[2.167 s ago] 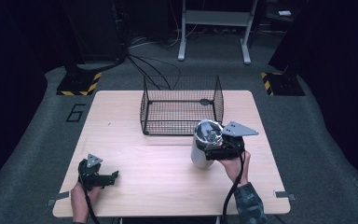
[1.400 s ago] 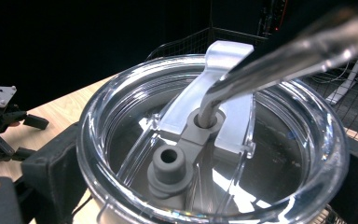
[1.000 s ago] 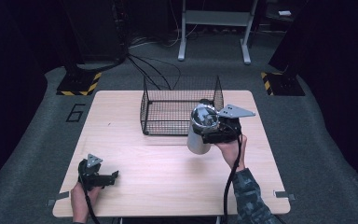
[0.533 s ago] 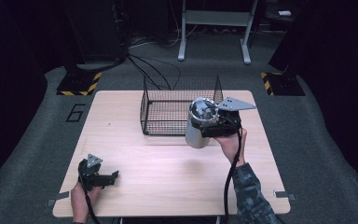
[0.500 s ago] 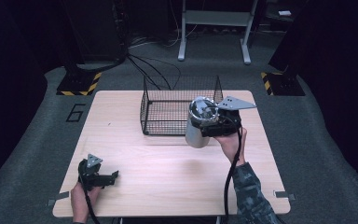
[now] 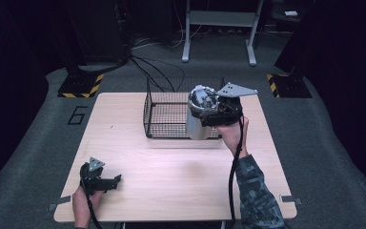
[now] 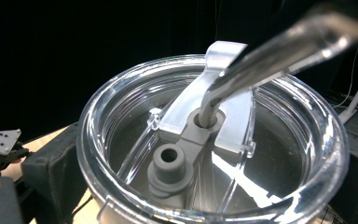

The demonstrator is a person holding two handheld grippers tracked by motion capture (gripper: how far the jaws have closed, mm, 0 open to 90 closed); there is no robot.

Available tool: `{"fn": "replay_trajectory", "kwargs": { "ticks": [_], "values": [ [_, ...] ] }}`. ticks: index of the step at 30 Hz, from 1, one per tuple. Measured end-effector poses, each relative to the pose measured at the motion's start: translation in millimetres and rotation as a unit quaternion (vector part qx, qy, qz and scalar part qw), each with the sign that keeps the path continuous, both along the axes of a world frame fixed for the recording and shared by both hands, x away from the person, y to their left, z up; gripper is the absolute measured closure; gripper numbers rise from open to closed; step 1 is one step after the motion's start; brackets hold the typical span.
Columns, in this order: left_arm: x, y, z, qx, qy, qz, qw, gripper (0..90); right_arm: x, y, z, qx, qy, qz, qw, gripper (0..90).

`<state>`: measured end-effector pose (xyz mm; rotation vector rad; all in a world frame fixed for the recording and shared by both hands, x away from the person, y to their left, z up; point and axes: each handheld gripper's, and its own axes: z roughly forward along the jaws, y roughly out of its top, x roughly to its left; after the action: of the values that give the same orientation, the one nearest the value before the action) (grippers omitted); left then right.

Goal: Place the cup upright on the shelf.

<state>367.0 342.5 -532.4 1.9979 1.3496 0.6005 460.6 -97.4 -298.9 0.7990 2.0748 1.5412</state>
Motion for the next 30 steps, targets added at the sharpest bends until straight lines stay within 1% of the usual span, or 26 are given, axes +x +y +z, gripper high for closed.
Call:
{"fn": "replay_trajectory", "kwargs": {
  "ticks": [1, 3, 5, 6, 7, 8, 9, 12, 13, 14, 15, 17, 18, 19, 20, 22, 23, 24, 26, 28, 30],
  "values": [
    [0.0, 0.0, 0.0, 0.000, 0.000, 0.000, 1.0000, 0.5, 0.0, 0.0, 0.0, 0.000, 0.000, 0.000, 1.0000, 3.8],
    [-0.2, 0.2, 0.4, -0.001, 0.003, -0.001, 1.0000, 0.5, 7.0, 2.1, 4.8, -0.001, -0.001, -0.002, 1.0000, 3.9],
    [-0.2, 0.0, 0.1, 0.000, 0.001, 0.000, 1.0000, 0.5, 12.2, 2.7, 7.5, 0.001, 0.000, -0.003, 1.0000, 3.9],
    [-0.2, 0.0, 0.1, 0.001, 0.001, 0.000, 1.0000, 0.5, 13.8, 3.1, 8.5, 0.004, 0.003, -0.007, 1.0000, 3.8],
    [-0.1, 0.0, 0.1, 0.000, 0.001, 0.000, 1.0000, 0.5, 16.7, 3.4, 9.3, 0.002, 0.001, -0.005, 1.0000, 3.8],
    [-0.1, 0.0, 0.1, 0.000, 0.001, 0.000, 1.0000, 0.5, 16.7, 3.4, 9.3, 0.002, 0.001, -0.005, 1.0000, 3.8],
    [-0.1, 0.1, 0.1, 0.000, 0.001, 0.000, 1.0000, 0.5, 21.3, 4.3, 10.0, 0.000, 0.002, -0.010, 1.0000, 3.9],
    [-0.1, 0.1, 0.1, 0.000, 0.002, 0.000, 1.0000, 0.5, 28.1, 4.9, 9.3, -0.001, 0.005, -0.013, 0.9999, 3.8],
    [-0.1, 0.1, 0.1, 0.000, 0.002, 0.000, 1.0000, 0.5, 28.1, 4.9, 9.3, -0.001, 0.005, -0.013, 0.9999, 3.8],
    [-0.1, 0.3, 0.4, 0.000, 0.004, -0.001, 1.0000, 0.5, 31.9, 5.4, 8.4, 0.001, 0.009, -0.015, 0.9998, 3.9],
    [-0.1, 0.1, 0.1, 0.000, 0.002, 0.000, 1.0000, 0.5, 33.5, 5.5, 8.2, -0.002, 0.012, -0.015, 0.9998, 3.8],
    [-0.1, 0.2, 0.3, 0.000, 0.003, -0.001, 1.0000, 0.5, 36.8, 7.2, 8.4, -0.002, 0.013, -0.018, 0.9998, 3.8],
    [-0.1, 0.1, 0.1, 0.000, 0.002, 0.000, 1.0000, 0.5, 38.9, 7.2, 8.6, -0.008, 0.009, -0.017, 0.9998, 3.8],
    [-0.1, 0.1, 0.1, 0.000, 0.002, 0.000, 1.0000, 0.5, 38.9, 7.2, 8.6, -0.008, 0.009, -0.017, 0.9998, 3.8],
    [-0.2, 0.3, 0.6, 0.001, 0.005, -0.002, 1.0000, 0.5, 42.4, 7.9, 9.1, -0.006, 0.013, -0.017, 0.9998, 3.8],
    [-0.1, 0.2, 0.3, 0.000, 0.003, -0.001, 1.0000, 0.5, 45.2, 9.8, 10.0, -0.003, 0.016, -0.021, 0.9996, 3.8],
    [-0.2, 0.0, 0.1, 0.000, 0.001, 0.000, 1.0000, 0.5, 47.2, 10.1, 10.6, -0.008, 0.012, -0.019, 0.9997, 3.8],
    [-0.2, 0.0, 0.1, 0.000, 0.001, 0.000, 1.0000, 0.5, 47.2, 10.1, 10.6, -0.008, 0.012, -0.019, 0.9997, 3.8],
    [-0.1, 0.0, 0.1, 0.000, 0.001, 0.000, 1.0000, 0.5, 51.1, 13.4, 12.4, -0.005, 0.018, -0.025, 0.9995, 3.8],
    [-0.1, 0.1, 0.3, 0.000, 0.003, 0.000, 1.0000, 0.5, 54.8, 14.6, 13.0, -0.008, 0.012, -0.023, 0.9996, 3.8],
    [-0.1, 0.1, 0.3, 0.000, 0.003, 0.000, 1.0000, 0.5, 57.1, 16.3, 13.4, -0.008, 0.019, -0.027, 0.9994, 3.9]
  ]
}}
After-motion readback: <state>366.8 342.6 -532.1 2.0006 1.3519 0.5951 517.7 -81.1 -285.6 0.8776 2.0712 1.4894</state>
